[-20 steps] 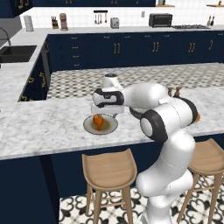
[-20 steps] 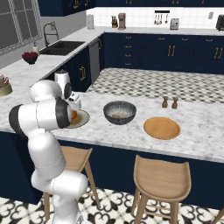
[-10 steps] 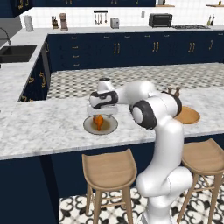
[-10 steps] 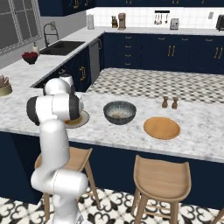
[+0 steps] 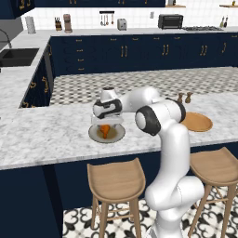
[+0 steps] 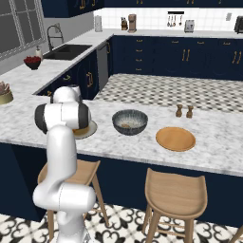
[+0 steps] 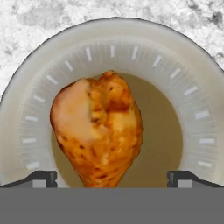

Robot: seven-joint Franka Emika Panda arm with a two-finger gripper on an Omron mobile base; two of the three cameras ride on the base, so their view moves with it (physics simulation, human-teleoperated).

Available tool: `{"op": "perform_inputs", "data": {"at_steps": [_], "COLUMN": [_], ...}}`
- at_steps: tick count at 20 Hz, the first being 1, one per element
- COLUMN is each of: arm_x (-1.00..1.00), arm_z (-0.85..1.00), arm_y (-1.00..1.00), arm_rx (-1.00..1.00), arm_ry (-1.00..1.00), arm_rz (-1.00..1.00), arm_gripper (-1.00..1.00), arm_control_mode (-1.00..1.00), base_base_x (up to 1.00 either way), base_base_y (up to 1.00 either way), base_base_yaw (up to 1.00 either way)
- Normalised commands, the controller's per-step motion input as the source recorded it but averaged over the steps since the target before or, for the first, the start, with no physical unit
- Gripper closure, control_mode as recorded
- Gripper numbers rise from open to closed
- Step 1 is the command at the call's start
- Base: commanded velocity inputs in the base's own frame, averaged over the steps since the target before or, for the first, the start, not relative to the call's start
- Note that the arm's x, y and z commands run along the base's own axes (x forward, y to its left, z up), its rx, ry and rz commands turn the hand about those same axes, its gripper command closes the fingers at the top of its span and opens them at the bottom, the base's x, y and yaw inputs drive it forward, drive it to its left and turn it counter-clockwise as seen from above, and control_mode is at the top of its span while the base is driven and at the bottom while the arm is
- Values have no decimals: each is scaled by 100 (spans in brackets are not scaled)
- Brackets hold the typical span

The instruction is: Pick the chicken drumstick and sweet potato from their plates and place them in the bowl. Then put the bowl in the fridge.

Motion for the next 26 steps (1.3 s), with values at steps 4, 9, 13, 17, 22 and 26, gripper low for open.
{"op": "perform_inputs", "data": {"at_steps": [4,9,13,17,22,26], "arm_x": [8,14,-31,-92,-99,-60], "arm_z": [-40,-41,2,64,99,90], "arm_y": [2,13,-4,-31,-66,-72], "arm_rx": [0,0,0,0,0,0], "arm_ry": [0,0,0,-2,-19,-6], "arm_rz": [0,0,0,0,0,-5], "arm_gripper": [-100,100,100,100,100,100], "arm_control_mode": [-100,-100,-100,-100,-100,-100], "base_base_x": [0,0,0,0,0,0], "base_base_y": [0,0,0,0,0,0], "base_base_yaw": [0,0,0,0,0,0]}}
